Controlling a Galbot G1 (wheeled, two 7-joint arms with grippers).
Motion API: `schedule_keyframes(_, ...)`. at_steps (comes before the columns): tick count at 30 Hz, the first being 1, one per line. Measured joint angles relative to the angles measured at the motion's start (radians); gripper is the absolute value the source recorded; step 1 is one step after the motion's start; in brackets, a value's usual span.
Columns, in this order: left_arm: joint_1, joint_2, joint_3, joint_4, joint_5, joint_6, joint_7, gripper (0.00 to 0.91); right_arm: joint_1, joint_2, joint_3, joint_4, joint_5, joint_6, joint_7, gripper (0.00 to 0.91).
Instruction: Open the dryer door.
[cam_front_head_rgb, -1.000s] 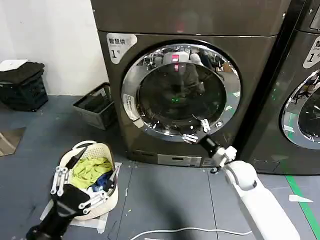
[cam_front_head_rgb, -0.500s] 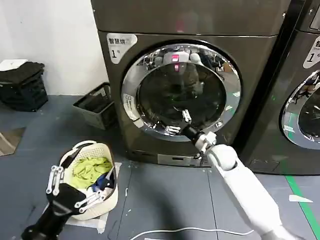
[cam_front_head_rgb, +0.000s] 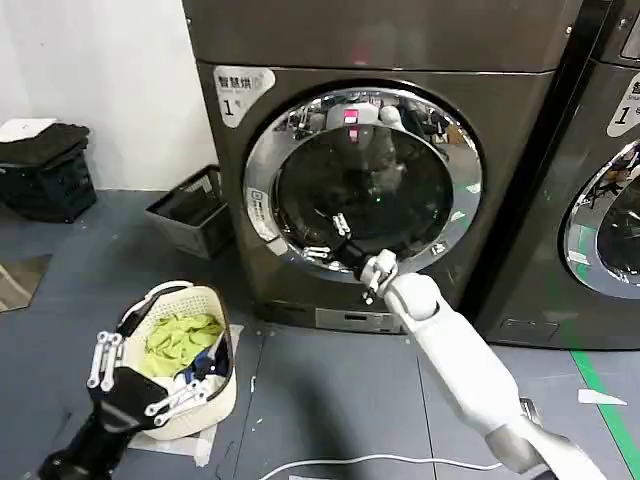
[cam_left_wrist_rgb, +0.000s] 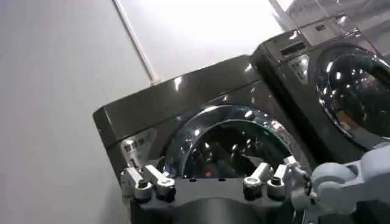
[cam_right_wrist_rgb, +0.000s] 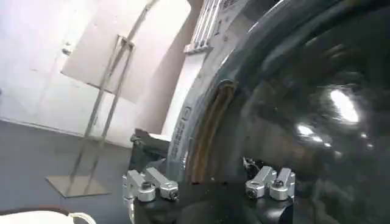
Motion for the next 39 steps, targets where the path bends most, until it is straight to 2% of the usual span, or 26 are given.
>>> schedule_keyframes(16, 0.006, 0.0, -0.01, 0.0, -0.007, -0.001, 0.0, 0.907, 0.066, 0.063, -0.026, -0.104, -0.005, 0.008, -0.034, 0.907)
schedule_keyframes(39, 0.006, -0.001, -0.023, 0.0, -0.019, -0.003, 0.0, 0.907, 0.099, 0.091, -0.082, -0.117, -0.003, 0.003, -0.135, 0.907)
